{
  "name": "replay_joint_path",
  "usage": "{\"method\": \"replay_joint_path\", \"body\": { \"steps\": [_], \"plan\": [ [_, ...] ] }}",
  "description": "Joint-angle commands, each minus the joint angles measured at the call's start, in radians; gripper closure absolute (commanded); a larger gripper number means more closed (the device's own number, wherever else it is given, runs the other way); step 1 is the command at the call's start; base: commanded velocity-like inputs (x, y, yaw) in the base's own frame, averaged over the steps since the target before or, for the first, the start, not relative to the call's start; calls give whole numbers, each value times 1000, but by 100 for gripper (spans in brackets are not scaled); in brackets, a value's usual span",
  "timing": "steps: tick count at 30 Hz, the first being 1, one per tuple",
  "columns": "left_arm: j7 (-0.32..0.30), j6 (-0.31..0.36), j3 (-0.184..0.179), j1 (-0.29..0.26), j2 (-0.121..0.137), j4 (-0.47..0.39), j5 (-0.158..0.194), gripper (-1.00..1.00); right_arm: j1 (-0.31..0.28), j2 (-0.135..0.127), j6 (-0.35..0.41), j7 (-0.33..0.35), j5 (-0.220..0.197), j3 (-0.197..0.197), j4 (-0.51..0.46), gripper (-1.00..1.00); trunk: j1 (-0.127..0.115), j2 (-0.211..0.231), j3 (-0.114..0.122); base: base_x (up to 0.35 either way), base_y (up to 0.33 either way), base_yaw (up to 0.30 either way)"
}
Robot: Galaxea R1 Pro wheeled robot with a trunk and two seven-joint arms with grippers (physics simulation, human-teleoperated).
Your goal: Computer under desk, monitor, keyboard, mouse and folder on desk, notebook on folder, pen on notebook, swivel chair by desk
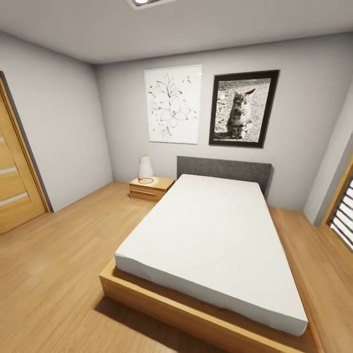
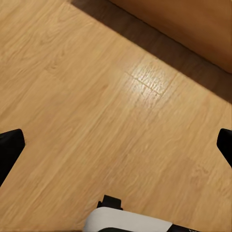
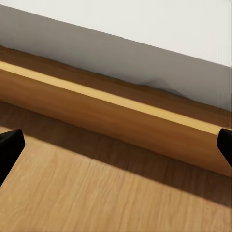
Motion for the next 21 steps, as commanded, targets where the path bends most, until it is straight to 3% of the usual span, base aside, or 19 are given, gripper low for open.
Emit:
{"method": "replay_joint_path", "body": {
  "steps": [1, 10, 21],
  "plan": [
    [0, -1, 4, 0, 0, -1, -1, -100, -1, 0, -3, -14, 1, 7, 1, -100, 0, -1, -1, 0, 0, 282],
    [1, -5, 4, 0, 0, -1, -1, -100, -1, 2, -7, -72, 0, 7, -1, -100, 0, -1, -1, 0, 0, 286],
    [1, -7, 4, 1, 0, -2, -1, -100, -1, 2, -8, -84, 0, 8, -2, -100, 0, -1, -1, 0, 0, 288]
  ]
}}
